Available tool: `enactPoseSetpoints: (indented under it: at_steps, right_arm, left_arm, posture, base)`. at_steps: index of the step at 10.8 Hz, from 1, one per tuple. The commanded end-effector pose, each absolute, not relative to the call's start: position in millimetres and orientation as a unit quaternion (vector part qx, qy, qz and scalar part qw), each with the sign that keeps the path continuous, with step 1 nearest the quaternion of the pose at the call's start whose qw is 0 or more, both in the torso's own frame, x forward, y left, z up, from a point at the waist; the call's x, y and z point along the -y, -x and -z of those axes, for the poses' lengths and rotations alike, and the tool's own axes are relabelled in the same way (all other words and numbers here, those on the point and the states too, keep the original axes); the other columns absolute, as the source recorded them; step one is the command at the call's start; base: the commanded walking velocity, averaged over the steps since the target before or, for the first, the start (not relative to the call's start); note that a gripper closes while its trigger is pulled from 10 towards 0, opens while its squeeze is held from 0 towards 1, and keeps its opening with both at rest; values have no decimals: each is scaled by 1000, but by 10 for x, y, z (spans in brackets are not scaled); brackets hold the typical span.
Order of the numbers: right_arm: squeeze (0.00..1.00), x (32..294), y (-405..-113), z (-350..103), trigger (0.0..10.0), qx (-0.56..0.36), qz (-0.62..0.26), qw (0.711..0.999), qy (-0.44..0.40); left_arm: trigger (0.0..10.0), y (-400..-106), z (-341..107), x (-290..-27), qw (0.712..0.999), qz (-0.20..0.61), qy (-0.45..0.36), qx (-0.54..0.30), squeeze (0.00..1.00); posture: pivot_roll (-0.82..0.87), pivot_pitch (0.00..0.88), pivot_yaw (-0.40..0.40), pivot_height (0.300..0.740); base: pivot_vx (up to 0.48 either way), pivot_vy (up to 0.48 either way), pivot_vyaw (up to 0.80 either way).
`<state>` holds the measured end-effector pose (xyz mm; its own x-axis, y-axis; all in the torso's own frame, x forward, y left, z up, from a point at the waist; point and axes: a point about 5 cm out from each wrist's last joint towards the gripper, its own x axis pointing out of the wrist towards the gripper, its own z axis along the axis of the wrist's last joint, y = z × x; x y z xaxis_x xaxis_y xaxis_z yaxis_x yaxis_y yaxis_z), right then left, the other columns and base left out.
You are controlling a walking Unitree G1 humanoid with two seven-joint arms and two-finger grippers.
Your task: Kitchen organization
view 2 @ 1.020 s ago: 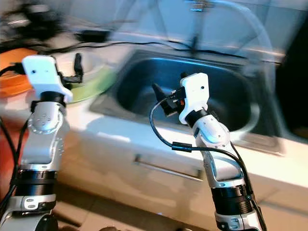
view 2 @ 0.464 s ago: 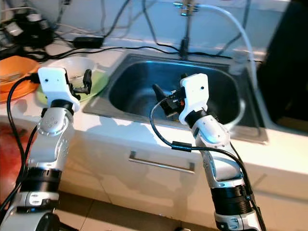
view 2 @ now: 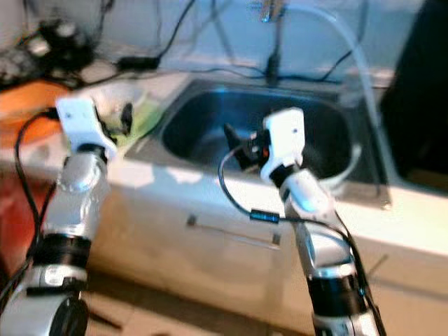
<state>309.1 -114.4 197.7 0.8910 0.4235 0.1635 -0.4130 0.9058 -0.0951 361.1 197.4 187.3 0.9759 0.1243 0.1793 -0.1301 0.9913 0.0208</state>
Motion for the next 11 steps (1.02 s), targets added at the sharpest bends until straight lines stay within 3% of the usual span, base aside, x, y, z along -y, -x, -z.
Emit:
enactPoseSetpoints:
  at_steps: [1,5,7,11]
  right_arm:
    - [0,1115,-3072,-1990,10000,91,-221,971,29]
    - [0,1124,-3065,-1982,10000,87,-220,971,31]
    - [0,1111,-3015,-2149,10000,121,-223,967,13]
    - [0,1151,-2986,-2254,10000,143,-210,967,8]
  left_arm:
    - [10000,-3629,-1870,-2029,994,-71,-12,86,0]
    - [10000,-3654,-1898,-2059,993,-72,-9,94,0]
    - [10000,-3563,-2093,-2032,988,-65,-20,140,0]
    - [10000,-3247,-2258,-1614,975,23,-56,213,0]
  posture:
    - [-7,0,31,740]
    - [-9,0,32,740]
    - [-7,0,36,740]
    - [2,0,30,740]
  base:
    - [0,0,0]
    - [0,0,0]
    - [0,0,0]
    - [0,0,0]
